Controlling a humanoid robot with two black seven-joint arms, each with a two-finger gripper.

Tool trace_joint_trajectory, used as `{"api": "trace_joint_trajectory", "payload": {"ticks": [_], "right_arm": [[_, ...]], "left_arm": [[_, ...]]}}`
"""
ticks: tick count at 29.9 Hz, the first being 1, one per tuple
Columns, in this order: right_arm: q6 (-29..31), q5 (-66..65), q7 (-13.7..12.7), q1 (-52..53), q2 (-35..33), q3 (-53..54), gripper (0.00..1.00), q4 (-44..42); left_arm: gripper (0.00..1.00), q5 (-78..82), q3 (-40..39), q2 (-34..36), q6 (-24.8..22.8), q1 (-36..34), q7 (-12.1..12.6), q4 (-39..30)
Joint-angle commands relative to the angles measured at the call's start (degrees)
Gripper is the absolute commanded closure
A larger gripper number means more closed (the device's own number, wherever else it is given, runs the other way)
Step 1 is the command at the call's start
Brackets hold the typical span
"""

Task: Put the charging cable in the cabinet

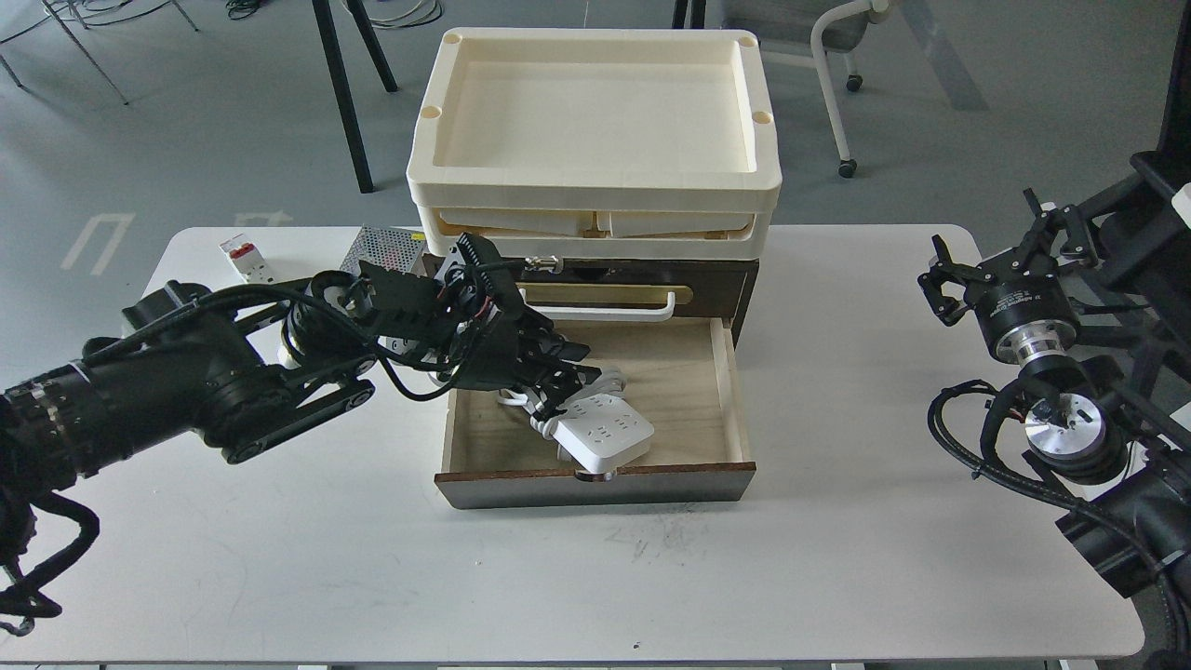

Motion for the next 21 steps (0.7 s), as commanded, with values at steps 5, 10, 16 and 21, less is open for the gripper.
{"api": "trace_joint_trajectory", "payload": {"ticks": [5,10,16,21], "right_arm": [[0.00,0.00,0.00,0.00,0.00,0.09,0.00,0.00],[0.00,0.00,0.00,-0.09,0.00,0.00,0.00,0.00],[0.00,0.00,0.00,-0.09,0.00,0.00,0.00,0.00],[0.00,0.00,0.00,-0.09,0.00,0.00,0.00,0.00]], "left_arm": [[0.17,-6.65,-4.36,0.85,2.02,-0.12,-2.56,-3.22],[0.10,-24.83,-14.12,3.49,1.05,0.67,-4.73,-8.15],[0.10,-49.35,-22.64,4.81,0.96,0.76,-4.73,-16.23],[0.10,-63.87,-32.04,4.46,0.96,-0.56,-2.07,-16.60]]}}
